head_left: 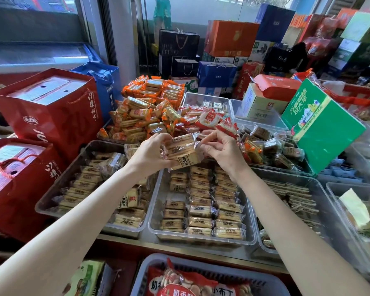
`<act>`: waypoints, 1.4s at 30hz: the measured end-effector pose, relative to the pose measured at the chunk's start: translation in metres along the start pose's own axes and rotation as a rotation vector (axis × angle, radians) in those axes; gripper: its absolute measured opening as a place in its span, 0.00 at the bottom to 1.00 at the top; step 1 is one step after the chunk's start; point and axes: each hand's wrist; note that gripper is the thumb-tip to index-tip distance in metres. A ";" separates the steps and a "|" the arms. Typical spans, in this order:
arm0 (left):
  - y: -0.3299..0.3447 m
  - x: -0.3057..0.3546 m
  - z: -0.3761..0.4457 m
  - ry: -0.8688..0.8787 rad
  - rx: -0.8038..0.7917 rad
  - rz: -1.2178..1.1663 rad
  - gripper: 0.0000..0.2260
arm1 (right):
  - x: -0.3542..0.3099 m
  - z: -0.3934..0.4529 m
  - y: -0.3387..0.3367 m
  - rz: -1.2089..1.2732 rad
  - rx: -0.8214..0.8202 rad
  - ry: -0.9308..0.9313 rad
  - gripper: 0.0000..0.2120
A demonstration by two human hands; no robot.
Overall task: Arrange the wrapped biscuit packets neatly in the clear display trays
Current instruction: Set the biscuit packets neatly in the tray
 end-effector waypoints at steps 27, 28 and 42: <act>0.048 -0.090 0.013 -0.025 -0.225 0.294 0.24 | 0.111 0.038 0.094 -0.632 -0.344 0.026 0.28; 0.052 -0.097 0.011 0.008 -0.283 0.378 0.21 | 0.119 0.037 0.096 -0.657 -0.361 0.025 0.28; 0.062 -0.124 0.017 0.037 -0.766 0.880 0.29 | 0.140 0.053 0.140 -1.281 -0.606 -0.038 0.15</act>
Point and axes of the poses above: each hand's wrist, its own z-axis towards the middle knuckle, its own y-axis out of the palm, x = y × z, and after that the axes turned 8 degrees about -z, right-handed
